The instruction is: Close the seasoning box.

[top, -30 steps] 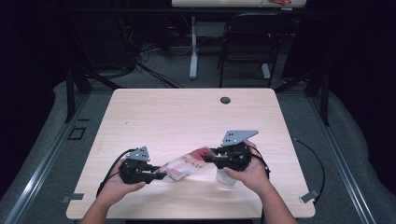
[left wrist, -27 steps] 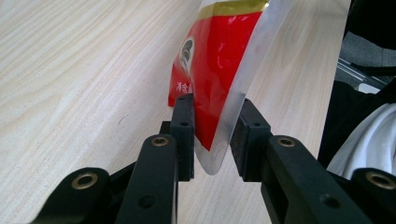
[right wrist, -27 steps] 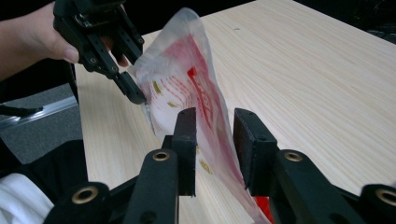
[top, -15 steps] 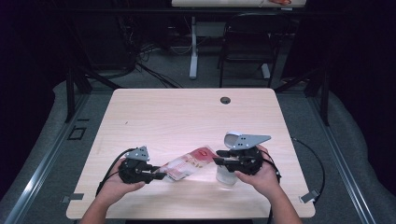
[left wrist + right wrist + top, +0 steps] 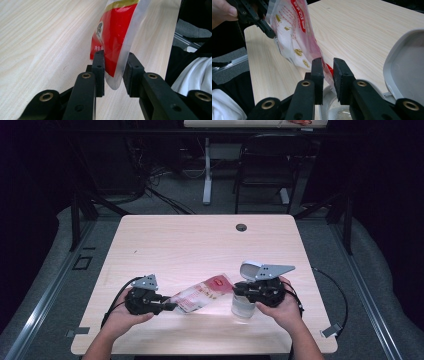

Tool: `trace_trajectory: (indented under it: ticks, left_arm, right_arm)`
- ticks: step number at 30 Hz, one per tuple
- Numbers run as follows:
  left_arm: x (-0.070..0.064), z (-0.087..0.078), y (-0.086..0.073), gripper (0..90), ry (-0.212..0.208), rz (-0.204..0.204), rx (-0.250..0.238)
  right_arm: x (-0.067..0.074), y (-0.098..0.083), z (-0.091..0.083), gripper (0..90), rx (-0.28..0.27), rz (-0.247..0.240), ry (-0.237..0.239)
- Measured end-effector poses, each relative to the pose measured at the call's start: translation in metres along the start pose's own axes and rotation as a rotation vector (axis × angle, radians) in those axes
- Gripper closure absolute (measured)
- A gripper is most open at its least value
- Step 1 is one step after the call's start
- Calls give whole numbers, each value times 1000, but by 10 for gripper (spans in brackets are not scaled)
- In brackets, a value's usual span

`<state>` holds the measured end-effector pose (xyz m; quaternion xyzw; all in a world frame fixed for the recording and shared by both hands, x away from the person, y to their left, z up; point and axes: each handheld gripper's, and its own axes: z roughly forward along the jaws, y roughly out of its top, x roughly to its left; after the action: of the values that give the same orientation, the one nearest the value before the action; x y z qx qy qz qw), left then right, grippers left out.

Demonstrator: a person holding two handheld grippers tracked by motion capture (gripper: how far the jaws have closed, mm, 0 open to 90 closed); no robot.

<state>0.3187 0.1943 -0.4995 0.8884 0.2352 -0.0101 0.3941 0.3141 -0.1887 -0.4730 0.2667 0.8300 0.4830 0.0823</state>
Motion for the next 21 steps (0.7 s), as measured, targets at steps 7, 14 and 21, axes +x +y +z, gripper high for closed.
trace_trajectory:
  ticks: [7, 14, 21]
  left_arm:
    - [-1, -6, 6, 737, 9, 9, -2]
    - [-1, -10, 14, 737, 16, 10, 8]
    - [-1, -14, 21, 737, 19, 13, 25]
  right_arm:
    - [-1, -1, -1, 802, -4, 7, 8]
    - [-3, -3, -3, 814, -11, 17, 17]
    - [-3, -3, -3, 815, -14, 21, 18]
